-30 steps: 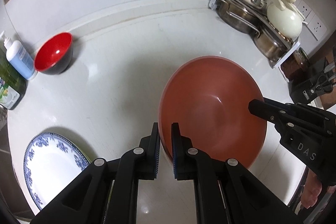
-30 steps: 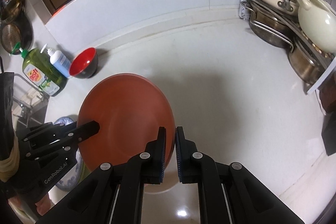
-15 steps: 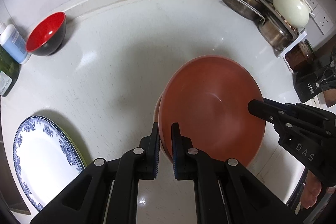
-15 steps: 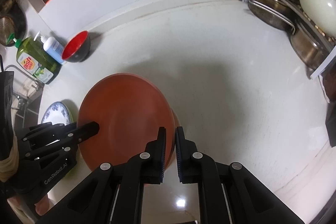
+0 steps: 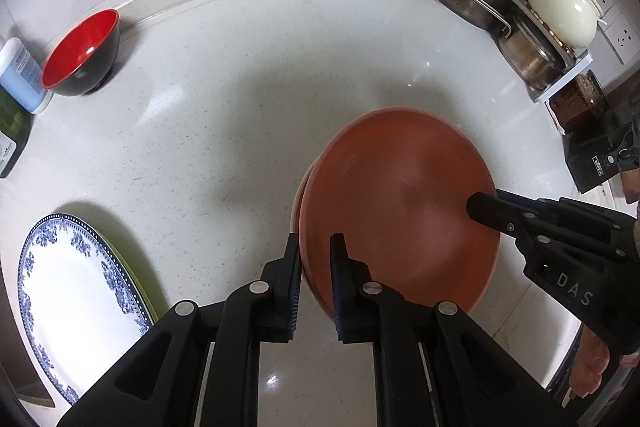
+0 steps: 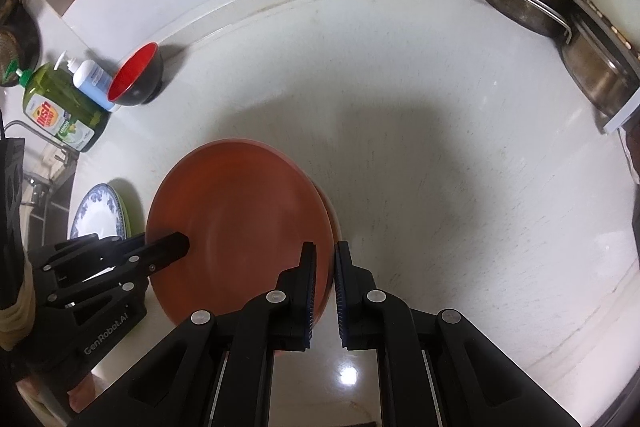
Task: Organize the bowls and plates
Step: 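Lift the pink bowl with both tools and carry it over the cream bowl, then lower the pink bowl into the cream bowl and open both tools, then move both tools to the red-and-black bowl beside the soap bottles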
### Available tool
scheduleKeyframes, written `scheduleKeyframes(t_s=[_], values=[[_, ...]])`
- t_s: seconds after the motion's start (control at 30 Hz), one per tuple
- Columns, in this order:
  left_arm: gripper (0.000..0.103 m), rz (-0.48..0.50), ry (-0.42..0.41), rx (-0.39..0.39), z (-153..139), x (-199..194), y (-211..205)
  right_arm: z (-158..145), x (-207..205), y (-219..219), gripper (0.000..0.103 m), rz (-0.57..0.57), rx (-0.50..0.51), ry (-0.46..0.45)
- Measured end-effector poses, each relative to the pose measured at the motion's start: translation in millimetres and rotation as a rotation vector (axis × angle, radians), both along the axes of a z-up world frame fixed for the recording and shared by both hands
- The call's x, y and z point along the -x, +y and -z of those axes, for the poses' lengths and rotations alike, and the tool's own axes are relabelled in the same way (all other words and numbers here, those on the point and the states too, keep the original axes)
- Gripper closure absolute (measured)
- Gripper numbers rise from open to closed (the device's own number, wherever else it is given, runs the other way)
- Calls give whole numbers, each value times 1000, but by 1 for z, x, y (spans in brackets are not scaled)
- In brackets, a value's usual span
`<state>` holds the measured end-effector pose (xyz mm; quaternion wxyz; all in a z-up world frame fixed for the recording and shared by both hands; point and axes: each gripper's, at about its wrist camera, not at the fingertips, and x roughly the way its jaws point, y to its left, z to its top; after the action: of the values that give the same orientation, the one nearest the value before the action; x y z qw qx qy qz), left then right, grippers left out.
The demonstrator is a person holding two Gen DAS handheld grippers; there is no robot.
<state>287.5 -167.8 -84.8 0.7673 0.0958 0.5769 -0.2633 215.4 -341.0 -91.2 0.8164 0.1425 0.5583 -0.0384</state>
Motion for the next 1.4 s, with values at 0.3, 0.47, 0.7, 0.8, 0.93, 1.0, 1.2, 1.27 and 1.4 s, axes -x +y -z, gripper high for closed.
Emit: scheduleKeyframes(t_s=[0.3, 0.47, 0.7, 0.8, 0.93, 1.0, 1.2, 1.27, 1.4], values=[[71, 0, 7, 3, 0, -2, 1, 6, -1, -3, 92, -2, -14, 11], [57, -5, -16, 9, -5, 0, 2, 6, -1, -3, 86, -3, -7, 9], [55, -39, -80, 12, -19, -5, 13, -4, 0, 4, 74, -8, 25, -20], [52, -54, -107, 18, -26, -8, 19, -10, -1, 9, 67, -18, 45, -35], [49, -73, -151, 17, -37, -11, 29, -20, -3, 17, 67, -32, 63, -59], [46, -82, -171, 25, -42, -14, 36, -25, -4, 21, 67, -45, 66, -70], [39, -126, -224, 33, -54, -24, 59, -37, -13, 39, 58, -72, 76, -104], [37, -144, -239, 29, -57, -29, 69, -41, -17, 45, 57, -77, 71, -118], [33, -182, -271, 21, -64, -38, 90, -47, -27, 61, 57, -85, 70, -147]])
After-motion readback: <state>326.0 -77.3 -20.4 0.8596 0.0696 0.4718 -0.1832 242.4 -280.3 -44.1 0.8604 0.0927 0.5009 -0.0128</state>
